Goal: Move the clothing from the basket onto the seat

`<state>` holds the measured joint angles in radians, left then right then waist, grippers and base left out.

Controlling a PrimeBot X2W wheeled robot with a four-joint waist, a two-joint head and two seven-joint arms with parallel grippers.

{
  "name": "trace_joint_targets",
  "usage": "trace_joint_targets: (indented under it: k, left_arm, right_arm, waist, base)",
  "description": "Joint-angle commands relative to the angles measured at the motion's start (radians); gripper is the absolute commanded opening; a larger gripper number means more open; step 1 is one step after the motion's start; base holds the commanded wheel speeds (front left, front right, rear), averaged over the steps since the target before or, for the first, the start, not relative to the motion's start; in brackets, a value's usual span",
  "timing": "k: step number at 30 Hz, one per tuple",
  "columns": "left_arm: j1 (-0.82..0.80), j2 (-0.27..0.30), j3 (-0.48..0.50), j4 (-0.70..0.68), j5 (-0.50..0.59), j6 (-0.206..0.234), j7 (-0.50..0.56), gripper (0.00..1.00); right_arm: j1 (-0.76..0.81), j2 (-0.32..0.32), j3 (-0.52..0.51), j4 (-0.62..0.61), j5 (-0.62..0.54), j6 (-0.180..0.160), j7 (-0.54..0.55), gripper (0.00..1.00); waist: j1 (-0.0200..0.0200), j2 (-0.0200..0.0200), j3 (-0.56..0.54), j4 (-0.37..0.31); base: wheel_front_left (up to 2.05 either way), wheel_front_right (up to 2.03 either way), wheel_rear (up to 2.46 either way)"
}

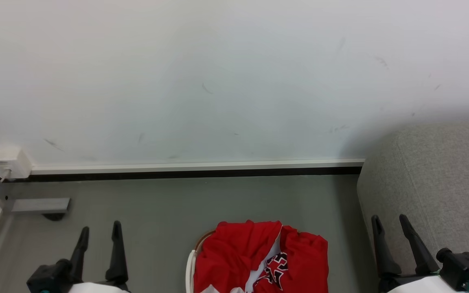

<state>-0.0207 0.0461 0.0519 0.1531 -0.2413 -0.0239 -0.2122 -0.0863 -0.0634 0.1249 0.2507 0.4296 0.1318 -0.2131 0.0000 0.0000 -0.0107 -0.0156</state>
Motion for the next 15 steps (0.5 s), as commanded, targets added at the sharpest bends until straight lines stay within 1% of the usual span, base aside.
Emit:
trace_joint_targets:
  k: [1, 15]
  left_arm:
    - [0.005, 0.009, -0.001, -0.005, 0.038, 0.005, -0.011, 1.00]
    - [0.004, 0.008, -0.005, -0.016, 0.137, 0.007, -0.038, 1.00]
  right_arm:
    - [-0.016, -0.006, 0.004, -0.002, -0.021, -0.002, -0.010, 1.00]
    - [-0.013, -0.001, 0.018, 0.006, -0.097, -0.002, -0.037, 1.00]
  waist:
    - [0.0000, 0.0000, 0.000, -0.001]
    - [0.0000, 0.0000, 0.001, -0.007]
  base:
    - [0.00, 0.00, 0.00]
    - [0.00, 0.00, 0.00]
